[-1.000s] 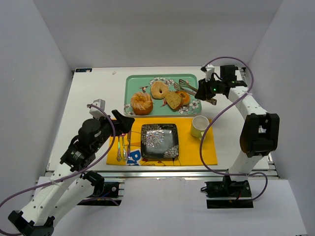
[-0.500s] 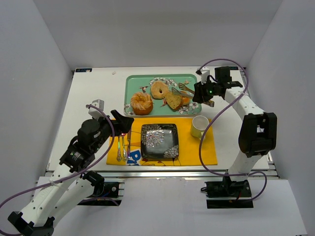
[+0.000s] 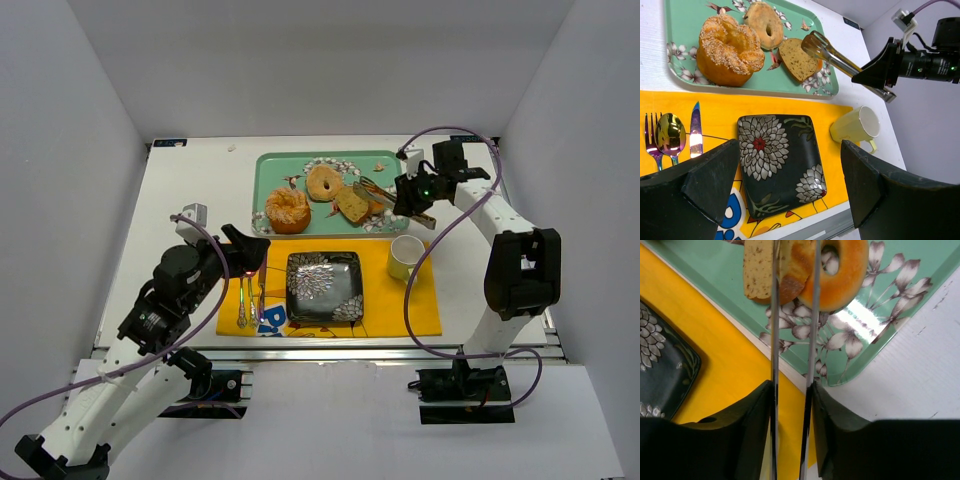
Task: Place the bread
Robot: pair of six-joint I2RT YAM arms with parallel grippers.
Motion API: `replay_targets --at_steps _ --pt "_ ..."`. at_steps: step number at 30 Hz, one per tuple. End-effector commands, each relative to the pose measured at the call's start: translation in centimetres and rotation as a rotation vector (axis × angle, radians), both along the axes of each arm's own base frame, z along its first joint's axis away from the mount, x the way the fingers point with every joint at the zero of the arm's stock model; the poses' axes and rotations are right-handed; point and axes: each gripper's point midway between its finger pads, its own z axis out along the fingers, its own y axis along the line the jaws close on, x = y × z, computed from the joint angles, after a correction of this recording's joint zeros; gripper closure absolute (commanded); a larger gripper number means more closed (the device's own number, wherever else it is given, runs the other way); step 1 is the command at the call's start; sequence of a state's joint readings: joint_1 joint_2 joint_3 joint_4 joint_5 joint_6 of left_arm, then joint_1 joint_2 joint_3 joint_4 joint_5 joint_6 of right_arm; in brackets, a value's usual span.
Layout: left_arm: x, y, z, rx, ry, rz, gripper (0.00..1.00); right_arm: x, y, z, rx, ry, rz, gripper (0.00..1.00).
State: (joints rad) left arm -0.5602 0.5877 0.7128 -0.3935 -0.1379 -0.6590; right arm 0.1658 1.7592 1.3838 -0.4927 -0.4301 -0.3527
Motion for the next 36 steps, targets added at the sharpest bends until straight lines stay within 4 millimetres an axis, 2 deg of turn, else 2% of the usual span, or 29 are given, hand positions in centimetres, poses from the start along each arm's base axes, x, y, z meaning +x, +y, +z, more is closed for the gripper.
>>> replay_targets --at_steps 1,5,9,17,23,24,28,29,32,33,35,36 --pt "-0.2 0.2 0.4 -0.014 -0.009 0.011 0.09 -0.8 0.4 1.8 0.014 -0.014 0.023 0.60" --pt "-0.2 0.3 0.4 -0.015 -0.009 0.012 0.09 -1.0 0.6 2.5 0.033 -0.020 0.029 0.69" --pt "-0.3 0.3 0.5 -0.018 -0.012 0.012 0.09 -1.2 1.2 4.4 0.070 -0.048 0.043 0.78" --pt "-0.3 0.3 0.7 -0.021 -0.018 0.012 0.09 -1.8 2.3 9.2 0.152 -0.130 0.084 0.83" --pt "-0.3 0.4 1.0 -0.022 -0.024 0.016 0.09 -4.1 3.2 11.4 0.205 -0.117 0.151 0.85" --pt "-0.3 0.5 1.1 -0.023 -0.025 0.017 0.09 -5.1 3.8 12.0 0.224 -0.118 0.188 0.85" --pt "-0.3 0.6 1.4 -0.026 -0.034 0.025 0.09 -9.8 5.5 12.2 0.246 -0.064 0.310 0.86" --pt "-0.3 0.6 1.4 -0.026 -0.036 0.026 0.09 -11.9 6.5 12.2 0.264 -0.053 0.371 0.86" --pt "-0.2 0.7 1.5 -0.022 -0.040 0.030 0.09 -16.1 7.7 11.8 0.282 0.000 0.448 0.86" --pt "-0.2 0.7 1.5 -0.020 -0.040 0.031 0.09 -18.0 8.2 10.2 0.276 0.053 0.479 0.86" --pt "-0.2 0.8 1.6 -0.015 -0.042 0.033 0.09 -19.6 8.3 9.3 0.258 0.060 0.500 0.86" --pt "-0.2 0.8 1.7 -0.016 -0.044 0.033 0.09 -20.8 8.2 7.6 0.243 0.104 0.504 0.86"
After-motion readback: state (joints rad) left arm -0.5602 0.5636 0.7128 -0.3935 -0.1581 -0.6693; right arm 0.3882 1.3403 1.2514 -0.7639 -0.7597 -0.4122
